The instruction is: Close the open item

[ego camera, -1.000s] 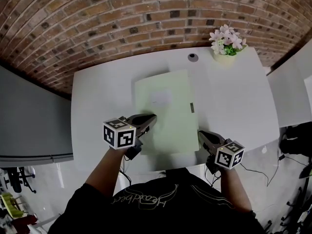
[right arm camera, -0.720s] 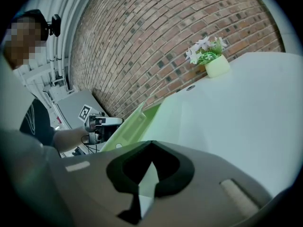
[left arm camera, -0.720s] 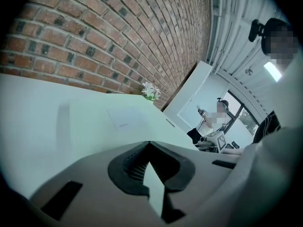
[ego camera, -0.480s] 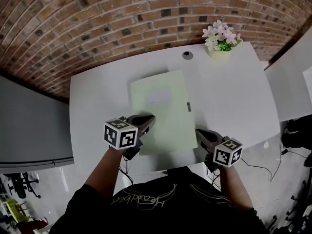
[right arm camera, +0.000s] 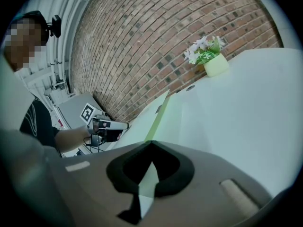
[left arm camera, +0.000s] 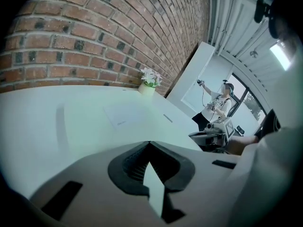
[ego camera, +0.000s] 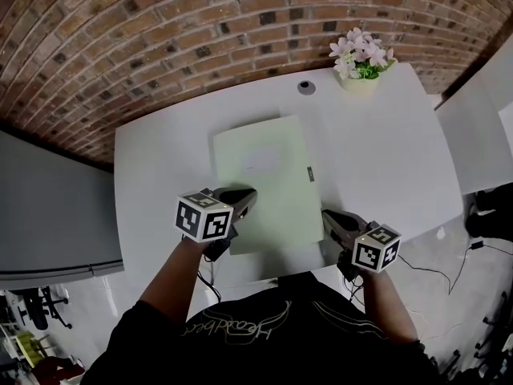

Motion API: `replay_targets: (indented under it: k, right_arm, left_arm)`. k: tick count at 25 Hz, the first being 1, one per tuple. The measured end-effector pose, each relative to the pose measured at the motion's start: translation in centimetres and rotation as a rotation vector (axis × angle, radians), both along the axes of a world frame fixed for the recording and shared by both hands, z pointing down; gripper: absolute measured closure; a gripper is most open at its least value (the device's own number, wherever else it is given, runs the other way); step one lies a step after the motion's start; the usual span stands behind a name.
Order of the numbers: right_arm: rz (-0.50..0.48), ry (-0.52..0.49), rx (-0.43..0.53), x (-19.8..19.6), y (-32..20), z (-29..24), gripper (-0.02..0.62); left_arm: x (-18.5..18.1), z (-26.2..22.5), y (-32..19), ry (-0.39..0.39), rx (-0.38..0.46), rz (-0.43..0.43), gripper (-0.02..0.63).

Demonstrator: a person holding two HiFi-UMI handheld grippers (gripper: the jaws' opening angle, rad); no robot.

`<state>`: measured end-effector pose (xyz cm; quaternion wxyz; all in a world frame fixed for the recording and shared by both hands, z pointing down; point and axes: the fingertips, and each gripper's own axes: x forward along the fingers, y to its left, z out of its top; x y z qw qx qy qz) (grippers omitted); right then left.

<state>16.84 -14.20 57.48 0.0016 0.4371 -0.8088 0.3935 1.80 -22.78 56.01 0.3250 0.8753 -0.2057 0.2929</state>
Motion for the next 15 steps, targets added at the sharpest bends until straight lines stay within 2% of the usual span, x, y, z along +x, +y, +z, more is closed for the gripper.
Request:
replay_targets:
  k: [10,15]
  right_arm:
    - [-0.006,-0.007,0.0,0.0,0.0,0.0,0.592]
    - [-0.012,-0.013,0.004,0.0,0.0,0.0,0.592]
  left_arm:
    - [0.0,0.9,0.0,-0.082,0.01,0.0,0.604]
    - [0.1,1.5,0.0,-0.152,0.017,0.012,0.604]
